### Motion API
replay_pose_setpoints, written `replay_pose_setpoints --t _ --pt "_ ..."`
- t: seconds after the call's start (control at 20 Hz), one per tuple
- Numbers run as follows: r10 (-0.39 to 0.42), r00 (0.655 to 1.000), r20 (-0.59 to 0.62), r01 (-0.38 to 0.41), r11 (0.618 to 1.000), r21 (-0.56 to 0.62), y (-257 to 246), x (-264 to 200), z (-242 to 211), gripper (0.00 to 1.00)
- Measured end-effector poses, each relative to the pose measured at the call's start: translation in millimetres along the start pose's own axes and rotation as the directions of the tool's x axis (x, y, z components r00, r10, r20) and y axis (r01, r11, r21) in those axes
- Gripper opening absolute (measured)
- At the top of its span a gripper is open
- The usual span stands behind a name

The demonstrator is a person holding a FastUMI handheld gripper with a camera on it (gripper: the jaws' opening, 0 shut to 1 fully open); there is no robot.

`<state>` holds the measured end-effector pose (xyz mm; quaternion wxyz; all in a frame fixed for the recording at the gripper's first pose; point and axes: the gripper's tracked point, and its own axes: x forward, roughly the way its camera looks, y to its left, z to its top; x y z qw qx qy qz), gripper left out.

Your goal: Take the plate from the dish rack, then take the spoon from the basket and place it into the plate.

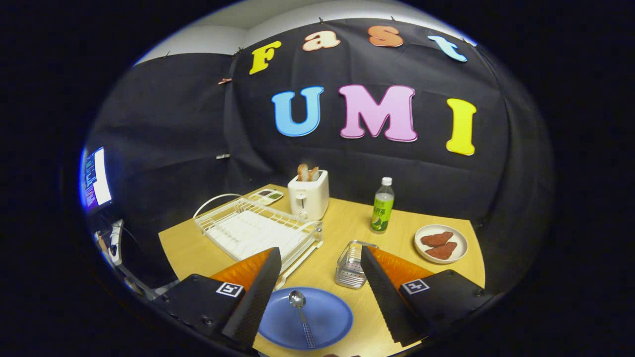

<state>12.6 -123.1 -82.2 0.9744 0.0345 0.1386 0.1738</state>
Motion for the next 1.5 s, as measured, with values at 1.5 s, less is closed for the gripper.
replay_pose_setpoints --t 1.5 --pt "-0.551 0.806 0.215 0.535 0.834 0.134 30.5 -73.2 122.7 0.99"
